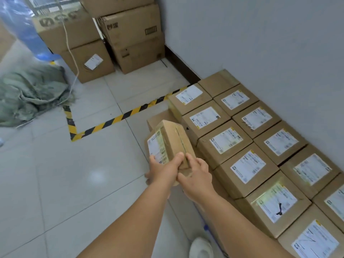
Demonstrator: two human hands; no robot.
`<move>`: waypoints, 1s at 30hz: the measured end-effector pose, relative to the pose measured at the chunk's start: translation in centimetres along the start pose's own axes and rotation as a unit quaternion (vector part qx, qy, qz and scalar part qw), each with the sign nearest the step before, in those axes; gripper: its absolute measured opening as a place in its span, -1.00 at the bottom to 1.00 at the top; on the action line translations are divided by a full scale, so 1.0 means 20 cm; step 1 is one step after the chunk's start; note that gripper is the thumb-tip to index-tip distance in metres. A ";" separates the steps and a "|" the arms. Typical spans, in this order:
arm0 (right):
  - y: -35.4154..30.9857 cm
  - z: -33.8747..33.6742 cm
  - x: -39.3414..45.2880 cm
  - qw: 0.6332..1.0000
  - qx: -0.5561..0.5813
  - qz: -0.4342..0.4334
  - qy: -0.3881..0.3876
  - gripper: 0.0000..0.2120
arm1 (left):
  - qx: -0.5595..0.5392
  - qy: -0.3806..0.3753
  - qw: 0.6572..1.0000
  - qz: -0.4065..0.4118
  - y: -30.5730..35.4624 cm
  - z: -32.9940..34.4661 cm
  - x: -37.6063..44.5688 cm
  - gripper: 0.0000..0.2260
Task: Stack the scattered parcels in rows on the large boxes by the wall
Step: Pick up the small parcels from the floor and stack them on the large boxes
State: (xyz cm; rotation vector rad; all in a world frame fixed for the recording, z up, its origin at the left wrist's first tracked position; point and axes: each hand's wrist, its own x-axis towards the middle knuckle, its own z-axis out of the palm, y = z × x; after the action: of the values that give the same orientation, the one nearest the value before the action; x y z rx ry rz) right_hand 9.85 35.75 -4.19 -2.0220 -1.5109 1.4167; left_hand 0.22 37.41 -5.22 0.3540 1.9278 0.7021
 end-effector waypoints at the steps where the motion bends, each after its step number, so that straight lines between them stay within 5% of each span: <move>1: -0.03 0.01 0.05 1.000 -0.019 -0.004 0.000 -0.35 | 0.000 0.005 1.000 -0.002 0.03 0.00 0.05 -0.07; 9: -0.18 0.06 0.62 0.994 -0.047 -0.094 -0.028 -0.55 | 0.055 0.013 0.998 -0.008 0.31 0.08 0.51 -0.11; 17: -0.19 0.06 1.14 0.989 -0.110 -0.029 -0.091 -0.32 | 0.000 0.047 0.998 -0.045 0.35 0.29 0.94 -0.23; 21: -0.18 0.06 1.27 0.985 -0.152 0.001 -0.078 -0.25 | 0.000 0.020 0.999 -0.038 0.36 0.33 1.03 -0.44; 30: -0.16 0.07 1.33 0.984 -0.160 -0.004 -0.079 -0.30 | 0.016 -0.021 0.999 -0.041 0.41 0.39 1.07 -0.34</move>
State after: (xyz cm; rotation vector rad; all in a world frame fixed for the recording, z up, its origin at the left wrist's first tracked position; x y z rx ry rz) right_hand 6.64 59.01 -17.23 -2.1159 -1.9203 1.4385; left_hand -2.82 57.57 -18.09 0.3057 1.9046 0.6058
